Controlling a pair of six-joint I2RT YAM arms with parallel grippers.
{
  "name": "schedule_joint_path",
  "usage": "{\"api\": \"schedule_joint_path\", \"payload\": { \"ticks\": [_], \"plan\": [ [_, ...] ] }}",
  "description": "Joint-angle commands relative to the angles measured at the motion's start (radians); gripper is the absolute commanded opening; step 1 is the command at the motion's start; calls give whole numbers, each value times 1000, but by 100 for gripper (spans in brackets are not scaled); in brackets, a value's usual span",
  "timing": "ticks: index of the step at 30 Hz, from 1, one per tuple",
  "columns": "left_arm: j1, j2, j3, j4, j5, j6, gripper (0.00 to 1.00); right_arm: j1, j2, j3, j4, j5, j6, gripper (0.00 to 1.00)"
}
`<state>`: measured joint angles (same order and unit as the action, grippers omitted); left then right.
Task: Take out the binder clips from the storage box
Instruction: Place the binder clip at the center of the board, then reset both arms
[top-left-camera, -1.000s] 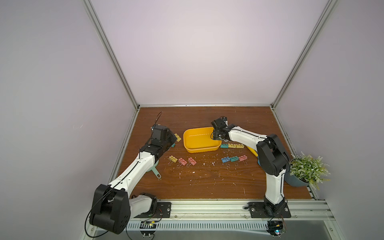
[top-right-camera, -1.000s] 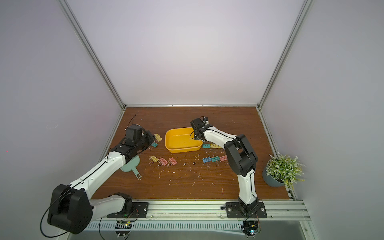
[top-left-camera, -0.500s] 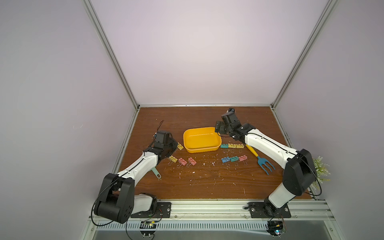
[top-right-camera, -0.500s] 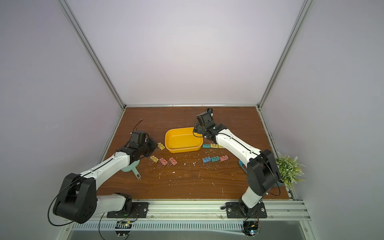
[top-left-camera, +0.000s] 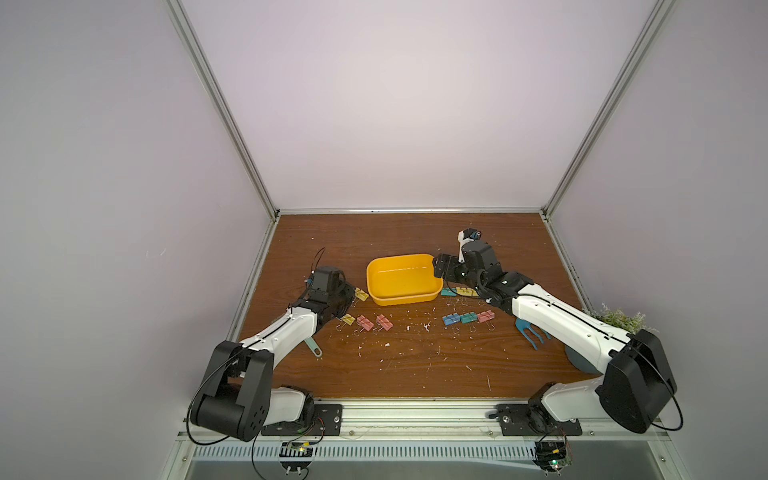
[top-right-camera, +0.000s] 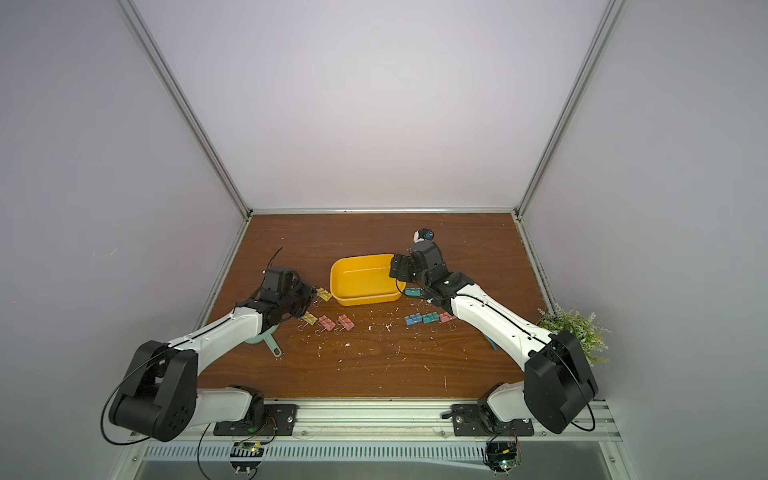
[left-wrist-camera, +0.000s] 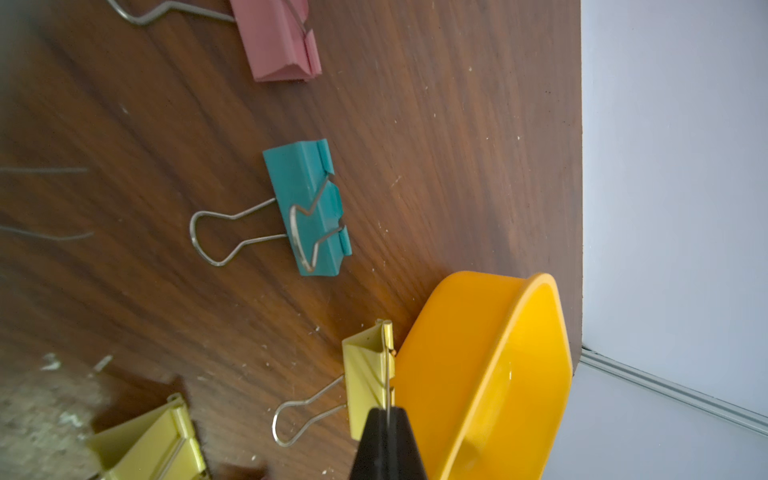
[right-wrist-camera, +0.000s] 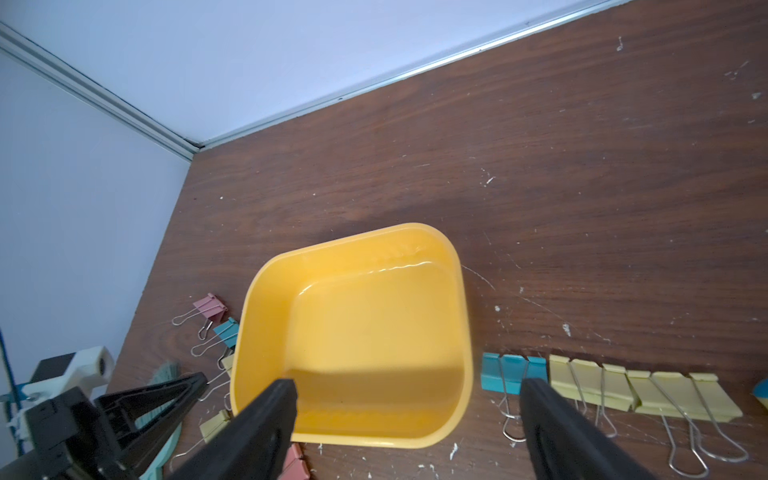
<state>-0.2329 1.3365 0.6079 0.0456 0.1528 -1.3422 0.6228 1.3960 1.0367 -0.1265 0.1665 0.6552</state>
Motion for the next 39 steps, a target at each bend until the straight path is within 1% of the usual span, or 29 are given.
{"api": "schedule_joint_path", "payload": {
  "ticks": [1, 3, 6, 9, 10, 11, 12, 15, 18, 22, 25, 29, 31, 32, 34, 35, 37, 38, 39],
  "plan": [
    [2, 25, -21, 59, -22, -38, 1, 8, -23, 1, 35, -26, 31, 90],
    [0, 38, -33, 97, -14, -39, 1, 8, -27, -3, 35, -35, 35, 91],
    [3, 44, -40, 90, -38, -34, 4, 10, -36, -12, 36, -47, 34, 91],
    [3, 28, -56, 95, -51, -34, 12, 11, -49, -21, 30, -32, 31, 91],
    [3, 18, -62, 94, -60, -34, 18, 11, -55, -24, 25, -21, 29, 91],
    [2, 10, -66, 94, -64, -35, 26, 10, -60, -25, 20, -10, 25, 91],
    [2, -1, -72, 94, -68, -38, 31, 11, -69, -28, 13, 6, 19, 92],
    [3, -32, -77, 85, -62, -24, 40, 10, -102, -39, 2, 77, -4, 92],
    [2, -85, -66, 27, -87, 13, 41, 9, -149, -64, 3, 172, -31, 93],
    [2, -187, -67, -39, -178, 67, 44, 9, -236, -130, 53, 288, -74, 95],
    [4, -262, -63, -57, -259, 151, 45, 7, -305, -205, 126, 362, -133, 96],
    [3, -341, -50, -40, -367, 344, 48, 0, -358, -284, 208, 493, -242, 99],
    [4, -370, -49, -26, -427, 428, 52, -11, -364, -316, 245, 558, -304, 99],
    [3, -382, -48, -23, -451, 467, 57, -16, -361, -331, 264, 583, -334, 99],
    [4, -404, -56, 6, -487, 564, 70, -31, -346, -371, 323, 622, -409, 99],
    [4, -413, -65, 26, -496, 604, 79, -38, -335, -389, 351, 636, -443, 99],
    [4, -422, -100, 96, -501, 721, 97, -57, -300, -423, 400, 673, -507, 99],
    [5, -421, -116, 120, -499, 767, 99, -68, -279, -436, 422, 693, -522, 99],
    [6, -421, -128, 131, -510, 809, 99, -84, -258, -448, 446, 713, -534, 99]
  ]
}}
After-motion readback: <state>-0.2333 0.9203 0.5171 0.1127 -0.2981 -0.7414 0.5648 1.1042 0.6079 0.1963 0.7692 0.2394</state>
